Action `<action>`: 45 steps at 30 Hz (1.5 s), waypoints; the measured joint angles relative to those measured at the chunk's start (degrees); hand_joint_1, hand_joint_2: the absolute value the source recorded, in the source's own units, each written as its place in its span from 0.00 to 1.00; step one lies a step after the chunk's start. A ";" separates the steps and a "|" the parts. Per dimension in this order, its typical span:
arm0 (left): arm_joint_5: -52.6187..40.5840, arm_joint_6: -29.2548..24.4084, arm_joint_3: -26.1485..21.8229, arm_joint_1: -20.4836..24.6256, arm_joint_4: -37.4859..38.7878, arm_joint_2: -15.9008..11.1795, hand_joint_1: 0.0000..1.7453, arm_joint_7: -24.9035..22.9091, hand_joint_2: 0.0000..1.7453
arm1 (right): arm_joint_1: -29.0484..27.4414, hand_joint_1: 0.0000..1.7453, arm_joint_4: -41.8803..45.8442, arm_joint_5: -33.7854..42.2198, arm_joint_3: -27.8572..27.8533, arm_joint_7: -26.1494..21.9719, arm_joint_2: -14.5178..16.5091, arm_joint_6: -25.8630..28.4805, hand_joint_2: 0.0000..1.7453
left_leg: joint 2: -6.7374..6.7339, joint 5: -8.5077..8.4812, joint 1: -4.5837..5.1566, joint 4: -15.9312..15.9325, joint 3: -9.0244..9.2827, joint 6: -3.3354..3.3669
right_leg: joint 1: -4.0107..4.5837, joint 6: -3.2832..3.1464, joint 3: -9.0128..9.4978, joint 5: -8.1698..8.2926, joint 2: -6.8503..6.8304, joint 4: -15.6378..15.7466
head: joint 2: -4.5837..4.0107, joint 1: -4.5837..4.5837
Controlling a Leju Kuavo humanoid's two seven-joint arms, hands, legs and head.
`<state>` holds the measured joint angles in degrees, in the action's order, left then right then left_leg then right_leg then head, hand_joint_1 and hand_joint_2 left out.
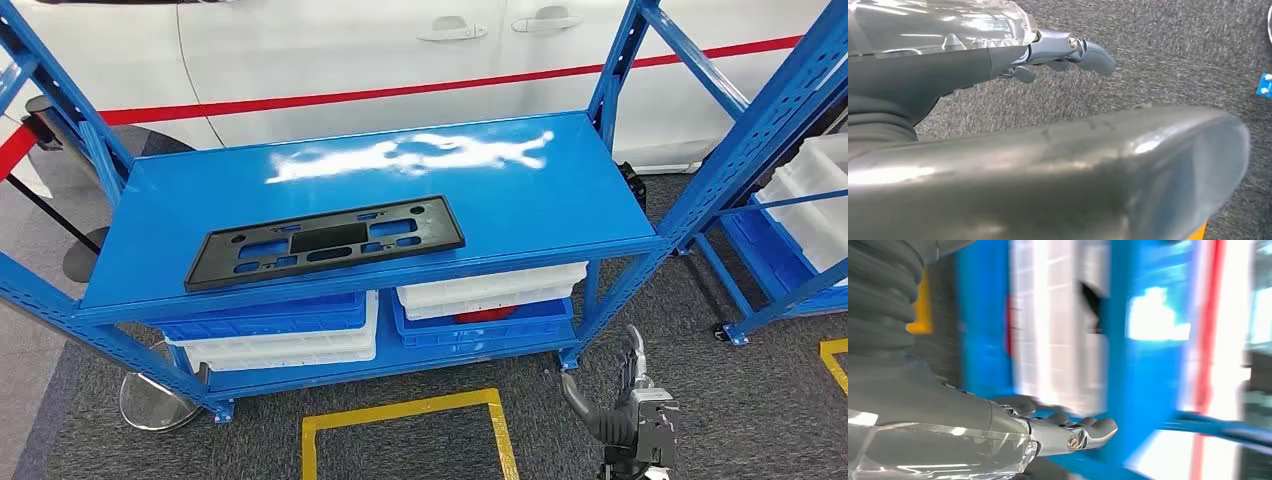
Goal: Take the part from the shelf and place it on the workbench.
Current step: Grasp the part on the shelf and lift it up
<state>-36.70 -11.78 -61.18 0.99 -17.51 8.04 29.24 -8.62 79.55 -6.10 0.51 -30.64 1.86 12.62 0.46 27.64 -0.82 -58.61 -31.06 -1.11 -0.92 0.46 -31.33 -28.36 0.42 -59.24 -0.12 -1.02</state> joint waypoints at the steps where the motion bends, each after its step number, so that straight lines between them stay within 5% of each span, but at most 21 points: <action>1: -0.17 0.00 -0.07 0.05 0.05 0.03 0.00 0.11 0.00 | 0.03 0.00 0.77 -0.26 0.46 -0.14 -0.17 0.10 0.00 | 0.00 0.00 0.00 0.00 0.00 0.00 | 0.00 0.00 0.01 0.00 -0.01 0.00 | 0.00 0.00; 2: -0.30 0.00 -0.14 0.09 0.09 0.05 0.00 0.19 0.00 | 0.06 0.00 1.38 -0.48 0.83 -0.22 -0.33 0.20 0.00 | 0.00 0.00 0.00 0.00 0.00 0.00 | 0.00 0.00 0.01 0.00 -0.02 0.00 | -0.01 0.01; 6: -1.80 0.00 -1.26 0.31 0.32 0.34 0.00 0.99 0.00 | 0.38 0.00 8.21 -3.01 4.41 -0.93 -1.92 1.37 1.00 | 0.03 -0.02 0.04 -0.01 -0.04 0.04 | -0.05 0.03 0.00 0.02 -0.04 0.00 | 0.00 0.01; 9: -3.16 0.03 -2.09 0.52 0.45 0.52 0.00 1.74 0.00 | 1.36 0.00 13.55 -5.34 7.94 -1.27 -3.28 2.12 1.00 | 0.04 -0.03 0.08 -0.08 -0.04 0.08 | -0.29 0.11 0.00 0.08 -0.04 0.03 | -0.01 0.01; 10: -3.60 0.06 -2.37 0.57 0.49 0.57 0.00 1.96 0.00 | 1.65 0.00 15.08 -6.02 9.14 -1.27 -3.72 2.31 0.75 | 0.05 -0.05 0.10 -0.10 -0.06 0.10 | -0.37 0.14 0.00 0.09 -0.06 0.03 | -0.01 0.01; 13: -4.93 0.20 -3.30 0.64 0.61 0.74 0.00 2.65 0.00 | 2.69 0.00 19.43 -7.47 13.23 -0.55 -5.09 2.59 0.75 | 0.05 -0.02 0.24 -0.14 -0.14 0.23 | -0.52 0.25 -0.02 0.15 -0.07 0.03 | -0.01 0.01; 14: -5.41 0.25 -3.67 0.68 0.65 0.81 0.00 2.91 0.00 | 3.08 0.00 20.70 -7.67 14.80 0.08 -5.61 2.34 1.00 | 0.05 0.00 0.30 -0.19 -0.18 0.32 | -0.57 0.31 -0.02 0.16 -0.06 0.04 | -0.01 0.01; 21: -8.34 0.82 -5.54 0.92 0.71 1.41 0.00 4.27 0.00 | 5.01 0.00 26.05 -12.60 24.18 4.53 -7.65 1.73 1.00 | 0.00 -0.59 0.27 0.57 -0.06 1.76 | -0.84 1.41 0.08 0.31 -0.12 0.31 | 0.00 0.03; 23: -8.87 0.93 -5.73 1.04 0.72 1.76 0.00 4.46 0.00 | 5.53 0.00 26.73 -16.35 25.81 5.56 -7.97 3.11 1.00 | -0.13 -1.29 -0.08 1.71 0.39 2.39 | -0.73 1.60 -1.38 -1.70 -0.18 -2.74 | 0.00 0.14; 26: -9.52 1.02 -5.85 1.13 0.74 2.06 0.00 4.60 0.00 | 6.12 0.00 26.96 -21.97 27.59 7.08 -8.36 5.17 1.00 | -0.23 -1.42 0.02 1.90 0.32 2.62 | -0.75 1.75 -6.67 -6.01 -0.22 -12.83 | -0.01 0.23; 28: -9.97 1.07 -5.89 1.13 0.76 2.24 0.00 4.64 0.00 | 6.53 0.00 26.92 -25.79 28.53 8.03 -8.53 6.53 1.00 | -0.15 -1.30 -0.03 1.77 0.36 2.45 | -0.92 1.89 -7.55 -4.60 -0.27 -13.65 | -0.01 0.23; 30: -10.43 1.10 -5.95 1.16 0.81 2.40 0.00 4.68 0.00 | 7.30 0.00 26.83 -29.66 29.26 8.71 -8.67 7.89 1.00 | -0.03 -0.90 -0.18 1.37 0.46 1.91 | -1.13 1.97 -4.63 -0.43 -0.35 -6.81 | -0.01 0.24; 32: -10.96 1.11 -6.03 1.28 0.85 2.47 0.00 4.76 0.00 | 8.26 0.00 26.56 -33.61 29.91 9.25 -8.76 9.31 1.00 | 0.07 -0.41 -0.05 0.74 0.20 1.08 | -1.00 1.63 -2.24 1.63 -0.24 -1.17 | -0.01 0.25; 37: -12.10 1.17 -6.18 1.61 0.90 2.47 0.00 4.90 0.00 | 12.17 0.00 24.86 -41.86 33.35 11.80 -9.11 11.78 1.00 | 0.00 0.37 -0.27 -0.16 -0.33 -0.62 | -0.55 -0.48 -2.32 1.64 -0.07 -0.30 | -0.01 0.12; 39: -12.41 1.21 -6.17 1.74 0.92 2.47 0.00 4.94 0.00 | 13.76 0.00 23.82 -44.16 35.55 13.75 -9.11 12.35 1.00 | -0.12 3.05 -0.38 -4.87 -2.54 -0.94 | -0.54 -1.07 -2.28 1.67 -0.32 -0.15 | -0.01 0.08; 42: -12.81 1.25 -6.16 1.75 0.94 2.47 0.00 4.96 0.00 | 15.56 0.00 21.74 -47.09 39.01 17.04 -9.11 13.05 1.00 | -0.17 7.92 -0.36 -16.95 -8.75 -1.15 | -0.04 -1.47 -2.31 1.56 -0.61 -0.19 | -0.01 0.07; 43: -12.91 1.25 -6.17 1.73 0.94 2.47 0.00 4.96 0.00 | 16.06 0.00 21.01 -47.98 40.15 18.06 -9.11 13.27 1.00 | -0.16 7.93 -0.33 -18.64 -9.78 -1.03 | 0.15 -1.55 -2.25 1.51 -0.65 -0.21 | -0.01 0.08; 45: -13.08 1.26 -6.18 1.71 0.94 2.47 0.00 4.96 0.00 | 17.30 0.00 19.38 -49.71 42.44 20.18 -9.11 13.77 1.00 | -0.16 4.50 -0.18 -14.67 -8.26 -0.40 | 0.44 -1.68 -1.95 1.39 -0.60 -0.22 | 0.00 0.08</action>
<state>-49.77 -10.52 -67.36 2.70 -16.57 10.51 34.21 8.68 98.93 -55.80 42.95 -10.46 -7.26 26.39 0.30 32.14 -1.00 -73.28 -39.32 -1.51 -0.47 -1.22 -33.28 -26.98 -0.18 -59.46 -0.13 -0.94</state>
